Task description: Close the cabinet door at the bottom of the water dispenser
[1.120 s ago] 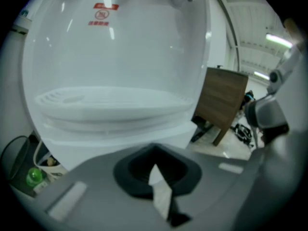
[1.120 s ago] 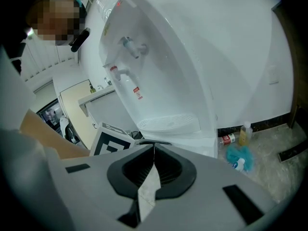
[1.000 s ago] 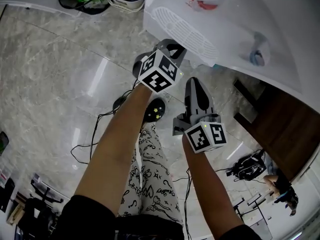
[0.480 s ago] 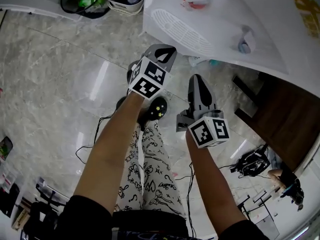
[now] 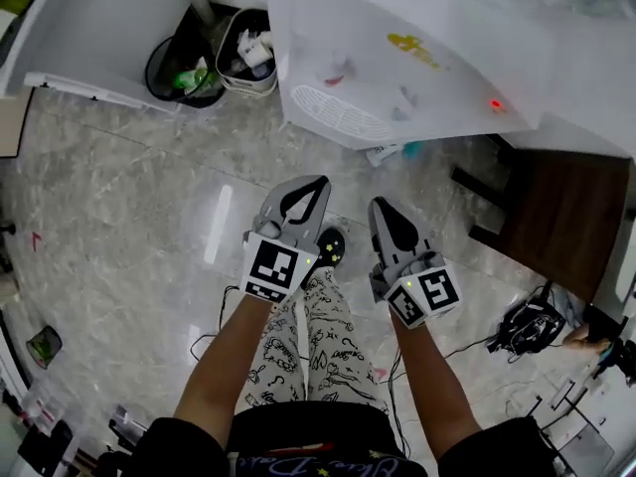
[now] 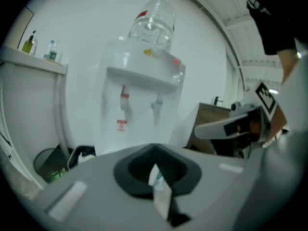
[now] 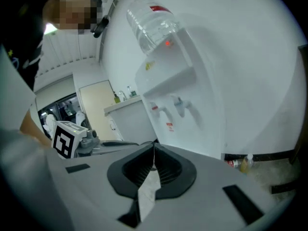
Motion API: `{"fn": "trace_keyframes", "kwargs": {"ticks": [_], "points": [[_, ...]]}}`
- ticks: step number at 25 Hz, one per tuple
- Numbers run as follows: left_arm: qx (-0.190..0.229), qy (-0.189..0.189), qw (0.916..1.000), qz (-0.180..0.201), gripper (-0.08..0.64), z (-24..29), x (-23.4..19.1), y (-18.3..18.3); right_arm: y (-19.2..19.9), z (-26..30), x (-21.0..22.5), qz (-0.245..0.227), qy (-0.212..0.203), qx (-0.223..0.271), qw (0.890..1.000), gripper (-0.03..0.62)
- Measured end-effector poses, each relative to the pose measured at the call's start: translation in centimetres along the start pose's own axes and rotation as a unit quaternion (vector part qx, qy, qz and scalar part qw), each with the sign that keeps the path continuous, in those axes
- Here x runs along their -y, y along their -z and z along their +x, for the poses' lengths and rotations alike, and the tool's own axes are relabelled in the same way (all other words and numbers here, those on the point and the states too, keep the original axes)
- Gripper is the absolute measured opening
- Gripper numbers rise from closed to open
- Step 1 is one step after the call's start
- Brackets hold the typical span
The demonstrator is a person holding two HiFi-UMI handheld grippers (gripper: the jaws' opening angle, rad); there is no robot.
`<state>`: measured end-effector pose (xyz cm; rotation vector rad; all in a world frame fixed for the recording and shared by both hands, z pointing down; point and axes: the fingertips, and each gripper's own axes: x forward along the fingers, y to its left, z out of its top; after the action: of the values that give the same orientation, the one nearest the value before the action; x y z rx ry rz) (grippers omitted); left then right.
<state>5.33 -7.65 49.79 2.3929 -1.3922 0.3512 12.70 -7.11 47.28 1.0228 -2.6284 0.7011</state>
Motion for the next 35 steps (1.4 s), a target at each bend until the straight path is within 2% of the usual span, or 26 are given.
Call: {"fn": "trace_keyframes", "kwargs": {"ticks": [3, 7, 10, 13, 15, 17, 20, 25, 30, 35], "points": [[0.018, 0.004, 0.9996, 0.021, -0.003, -4.9, 2.4, -5.3, -4.0, -3.7, -4.3, -0.021, -0.032, 0.011, 0.999, 0.017], [0.048, 0.012, 0.9953, 0.083, -0.003, -9.7, 3.2, -11.9, -9.6, -5.9, -7.2, -0.001, -0.025, 0.056, 0.998, 0.017], [0.059, 0.01, 0.9959, 0.067, -0.003, -14.7, 4.6, -15.9, -12.5, -8.7, -11.2, 0.01, -0.045, 0.065, 0.997, 0.017], [0.064, -0.025, 0.9964, 0.05, -0.003, -18.3, 4.4, -19.6, -16.2, -11.0, -14.8, -0.022, -0.061, 0.084, 0.994, 0.017], [0.08, -0.035, 0.9948, 0.053, -0.003, -20.3, 4.8, -21.7, -17.6, -12.2, -16.6, -0.034, -0.066, 0.099, 0.992, 0.017], [0.094, -0.028, 0.9932, 0.062, -0.003, -21.7, 5.6, -23.4, -18.4, -13.2, -18.0, -0.039, -0.07, 0.108, 0.991, 0.017], [0.114, -0.016, 0.9906, 0.074, -0.003, -23.3, 7.1, -25.2, -19.1, -14.4, -19.6, -0.037, -0.077, 0.113, 0.99, 0.017], [0.139, -0.004, 0.9879, 0.07, -0.003, -24.6, 8.7, -26.4, -20.0, -15.7, -21.1, -0.046, -0.088, 0.128, 0.987, 0.017], [0.136, 0.015, 0.9883, 0.067, -0.003, -25.2, 9.9, -26.1, -20.0, -16.8, -21.6, -0.05, -0.078, 0.13, 0.987, 0.015], [0.136, 0.027, 0.987, 0.081, -0.003, -25.4, 10.3, -26.5, -20.4, -16.9, -22.4, -0.044, -0.089, 0.139, 0.985, 0.015]]}}
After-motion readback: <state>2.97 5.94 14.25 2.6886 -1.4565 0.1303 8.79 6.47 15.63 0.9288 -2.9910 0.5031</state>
